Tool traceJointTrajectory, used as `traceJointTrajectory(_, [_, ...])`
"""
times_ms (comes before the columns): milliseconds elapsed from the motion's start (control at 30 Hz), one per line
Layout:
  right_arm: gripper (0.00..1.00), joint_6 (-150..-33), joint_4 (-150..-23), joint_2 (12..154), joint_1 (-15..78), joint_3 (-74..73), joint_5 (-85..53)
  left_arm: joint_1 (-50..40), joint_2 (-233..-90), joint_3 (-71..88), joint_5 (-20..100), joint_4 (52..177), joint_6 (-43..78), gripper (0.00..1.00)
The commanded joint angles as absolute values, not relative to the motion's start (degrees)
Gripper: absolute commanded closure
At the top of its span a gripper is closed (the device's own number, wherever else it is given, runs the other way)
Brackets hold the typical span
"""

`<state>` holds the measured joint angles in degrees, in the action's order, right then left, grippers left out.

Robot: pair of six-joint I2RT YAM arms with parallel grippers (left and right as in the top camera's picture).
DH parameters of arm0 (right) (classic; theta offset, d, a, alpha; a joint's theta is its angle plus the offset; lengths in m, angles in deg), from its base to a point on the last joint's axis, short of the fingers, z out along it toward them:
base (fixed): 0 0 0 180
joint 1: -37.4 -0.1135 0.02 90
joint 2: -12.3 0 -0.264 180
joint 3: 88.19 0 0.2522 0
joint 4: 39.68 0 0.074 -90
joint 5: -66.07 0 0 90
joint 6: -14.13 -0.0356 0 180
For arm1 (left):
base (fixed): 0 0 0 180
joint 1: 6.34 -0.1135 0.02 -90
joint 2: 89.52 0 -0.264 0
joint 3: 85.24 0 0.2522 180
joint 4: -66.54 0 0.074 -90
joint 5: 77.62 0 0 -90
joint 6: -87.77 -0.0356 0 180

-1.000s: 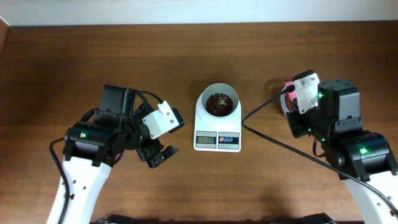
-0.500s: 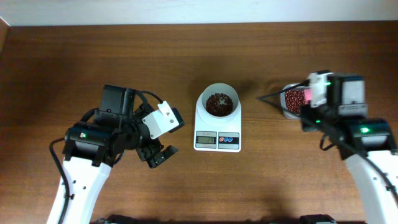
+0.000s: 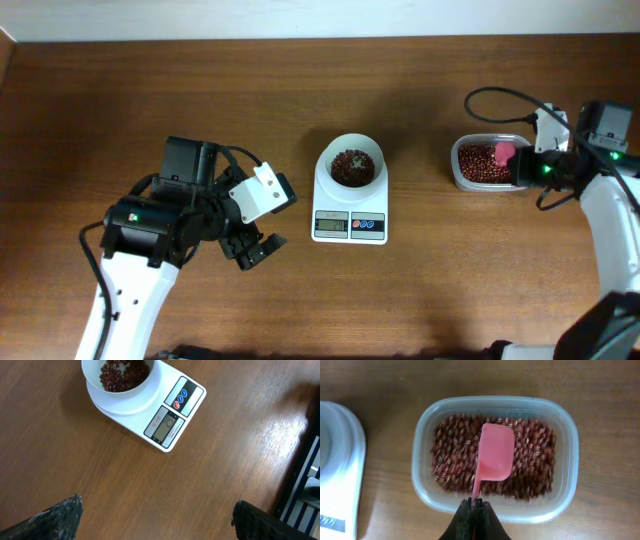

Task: Scoop and weigh 50g on scale
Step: 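Move the empty scoop back to the bean tub, then dip the pink scoop into the beans and lift it with the right gripper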

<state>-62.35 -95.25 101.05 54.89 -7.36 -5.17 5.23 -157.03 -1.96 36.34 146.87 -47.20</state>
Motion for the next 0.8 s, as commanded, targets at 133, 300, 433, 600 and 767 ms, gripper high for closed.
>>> traceJointTrajectory(133, [0.96, -61.04, -91.31, 105.71, 55.15, -6.81, -8.69, 4.99, -157.05, -2.07, 36.56, 146.8, -46.72, 0.01])
traceJointTrajectory(300, [0.96, -61.08, -89.61, 107.33, 55.15, -6.81, -9.61, 4.99, -157.05, -2.07, 36.56, 146.8, -46.72, 0.01])
traceJointTrajectory(433, [0.96, -61.12, -89.15, 109.34, 55.15, -6.81, -9.06, 4.99, -157.05, -2.07, 36.58, 146.8, -46.72, 0.01])
traceJointTrajectory(600, [0.96, -61.3, -87.2, 109.49, 55.15, -6.81, -2.76, 4.99, -157.05, -2.07, 36.56, 146.8, -46.72, 0.01])
traceJointTrajectory(767, [0.96, -61.28, -87.03, 109.55, 55.15, -6.83, 2.04, 4.99, -157.05, -2.07, 36.56, 146.8, -46.72, 0.01])
